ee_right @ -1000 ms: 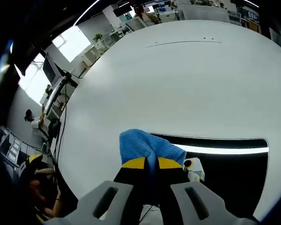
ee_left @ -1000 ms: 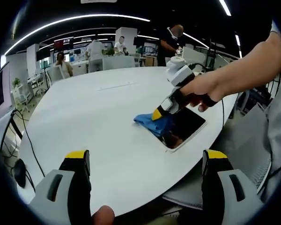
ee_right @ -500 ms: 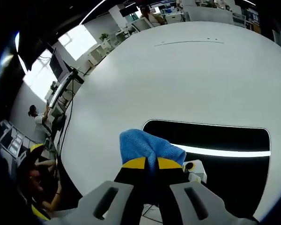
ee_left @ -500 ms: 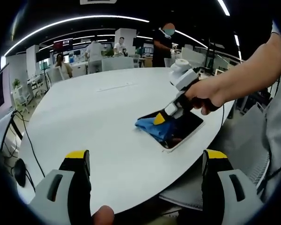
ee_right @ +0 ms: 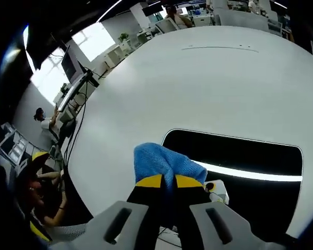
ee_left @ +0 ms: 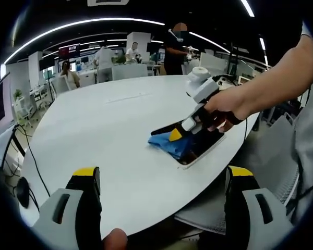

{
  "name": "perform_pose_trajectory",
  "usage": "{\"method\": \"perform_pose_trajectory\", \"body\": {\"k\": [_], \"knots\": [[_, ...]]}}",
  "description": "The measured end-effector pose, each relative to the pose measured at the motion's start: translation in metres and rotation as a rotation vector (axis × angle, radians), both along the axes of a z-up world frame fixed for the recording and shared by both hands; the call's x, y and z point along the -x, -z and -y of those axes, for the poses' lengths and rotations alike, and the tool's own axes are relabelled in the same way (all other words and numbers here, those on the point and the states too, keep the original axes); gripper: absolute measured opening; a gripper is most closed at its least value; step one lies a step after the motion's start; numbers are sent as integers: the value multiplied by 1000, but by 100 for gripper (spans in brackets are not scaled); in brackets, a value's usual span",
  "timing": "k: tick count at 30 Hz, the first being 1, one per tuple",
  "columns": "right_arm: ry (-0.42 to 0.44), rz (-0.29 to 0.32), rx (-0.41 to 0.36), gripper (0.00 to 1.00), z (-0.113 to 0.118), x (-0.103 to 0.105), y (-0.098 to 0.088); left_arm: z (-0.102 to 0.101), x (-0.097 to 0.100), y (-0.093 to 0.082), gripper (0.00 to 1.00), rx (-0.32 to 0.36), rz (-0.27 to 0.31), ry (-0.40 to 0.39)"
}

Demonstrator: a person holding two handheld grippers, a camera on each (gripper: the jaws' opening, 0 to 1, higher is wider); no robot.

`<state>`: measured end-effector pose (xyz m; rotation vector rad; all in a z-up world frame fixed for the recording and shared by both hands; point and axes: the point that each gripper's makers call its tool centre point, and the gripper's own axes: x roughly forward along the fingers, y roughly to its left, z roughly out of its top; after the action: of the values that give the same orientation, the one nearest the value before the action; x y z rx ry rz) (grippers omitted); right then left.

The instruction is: Wipe the mirror surface with the cleaning cloth until all visible marks leave the cleaned area.

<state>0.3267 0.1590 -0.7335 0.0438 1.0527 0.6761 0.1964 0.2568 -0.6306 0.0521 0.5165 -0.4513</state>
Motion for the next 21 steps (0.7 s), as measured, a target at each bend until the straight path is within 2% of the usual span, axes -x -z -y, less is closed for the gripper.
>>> {"method": "perform_pose_trajectory", "body": {"k": [6,11,17,21], "knots": [[-17,26,21,2,7,-1,3,5,0,-3,99,5,2,11],[21,-10,15,2,24,-2,1,11,-5,-5,99,0,2,30],[30,-7,26,2,42,-9,3,19,-12,-3,99,5,7,35],[60,-26,20,2,53,-9,0,23,-15,0,99,11,-5,31]]}}
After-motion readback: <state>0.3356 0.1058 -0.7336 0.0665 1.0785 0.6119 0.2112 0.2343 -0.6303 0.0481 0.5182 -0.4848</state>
